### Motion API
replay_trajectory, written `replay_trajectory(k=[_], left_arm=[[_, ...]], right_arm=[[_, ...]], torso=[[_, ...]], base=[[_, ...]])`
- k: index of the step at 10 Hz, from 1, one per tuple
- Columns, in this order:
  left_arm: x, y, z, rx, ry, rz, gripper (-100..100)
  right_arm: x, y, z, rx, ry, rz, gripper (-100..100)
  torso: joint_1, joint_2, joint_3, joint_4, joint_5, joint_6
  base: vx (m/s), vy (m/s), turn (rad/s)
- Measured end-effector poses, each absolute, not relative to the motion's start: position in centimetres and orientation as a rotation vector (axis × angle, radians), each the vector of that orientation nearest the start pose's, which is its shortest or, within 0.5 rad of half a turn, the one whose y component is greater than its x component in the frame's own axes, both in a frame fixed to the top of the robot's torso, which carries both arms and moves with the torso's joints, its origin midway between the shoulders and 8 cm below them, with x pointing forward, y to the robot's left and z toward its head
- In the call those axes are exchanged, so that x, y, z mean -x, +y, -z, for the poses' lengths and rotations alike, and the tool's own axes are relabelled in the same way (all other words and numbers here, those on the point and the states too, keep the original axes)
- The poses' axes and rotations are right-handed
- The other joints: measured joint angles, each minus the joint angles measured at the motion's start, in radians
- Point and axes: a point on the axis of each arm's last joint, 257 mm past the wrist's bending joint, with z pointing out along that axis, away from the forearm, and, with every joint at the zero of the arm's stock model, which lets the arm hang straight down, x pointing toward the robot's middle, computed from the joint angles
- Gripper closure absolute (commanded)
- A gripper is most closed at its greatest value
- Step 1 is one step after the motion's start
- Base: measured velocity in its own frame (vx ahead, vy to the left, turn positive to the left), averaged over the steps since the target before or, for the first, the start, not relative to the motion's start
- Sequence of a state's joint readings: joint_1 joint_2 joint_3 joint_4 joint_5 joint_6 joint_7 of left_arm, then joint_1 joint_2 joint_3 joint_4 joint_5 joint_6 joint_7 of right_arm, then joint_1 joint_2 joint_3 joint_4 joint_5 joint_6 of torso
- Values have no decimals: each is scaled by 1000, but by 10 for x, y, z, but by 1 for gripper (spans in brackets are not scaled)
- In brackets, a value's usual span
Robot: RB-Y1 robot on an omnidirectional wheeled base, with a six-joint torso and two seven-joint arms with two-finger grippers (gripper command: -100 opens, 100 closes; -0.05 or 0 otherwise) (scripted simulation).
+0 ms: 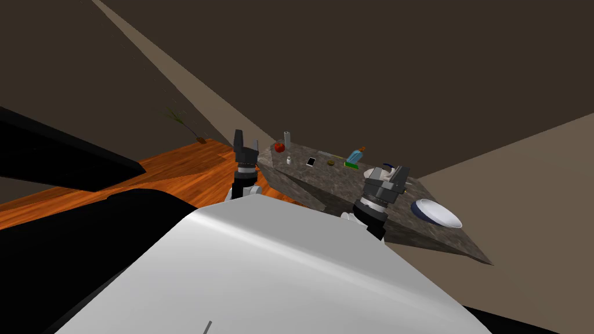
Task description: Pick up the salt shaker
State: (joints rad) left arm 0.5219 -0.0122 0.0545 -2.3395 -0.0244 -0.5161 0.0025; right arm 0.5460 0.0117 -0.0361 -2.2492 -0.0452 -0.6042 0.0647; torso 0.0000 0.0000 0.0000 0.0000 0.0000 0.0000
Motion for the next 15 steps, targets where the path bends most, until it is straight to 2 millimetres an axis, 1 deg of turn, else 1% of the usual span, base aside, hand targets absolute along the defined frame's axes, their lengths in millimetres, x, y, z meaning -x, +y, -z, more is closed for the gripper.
replay_trajectory(k=[2,5,7,10,15], left_arm=[[-330,288,-43,570,620,1229,-100],[-342,280,-30,527,704,1192,-100],[-350,279,-17,503,760,1154,-100],[-368,278,3,473,838,1082,-100],[-396,278,49,432,958,942,-100]], right_arm=[[-324,-301,-17,-638,566,-1220,0],[-324,-301,-17,-638,566,-1220,0],[-324,-301,-17,-638,566,-1220,0],[-324,-301,-17,-638,566,-1220,0],[-324,-301,-17,-638,566,-1220,0]], torso=[[0,0,0,0,0,0],[1,-1,0,0,0,0],[1,-1,-1,0,0,0],[1,-1,-1,0,0,0],[0,-1,-1,0,0,0]], base=[[5,2,-16],[9,4,-24],[13,4,-28],[13,6,-35],[16,7,-40]])
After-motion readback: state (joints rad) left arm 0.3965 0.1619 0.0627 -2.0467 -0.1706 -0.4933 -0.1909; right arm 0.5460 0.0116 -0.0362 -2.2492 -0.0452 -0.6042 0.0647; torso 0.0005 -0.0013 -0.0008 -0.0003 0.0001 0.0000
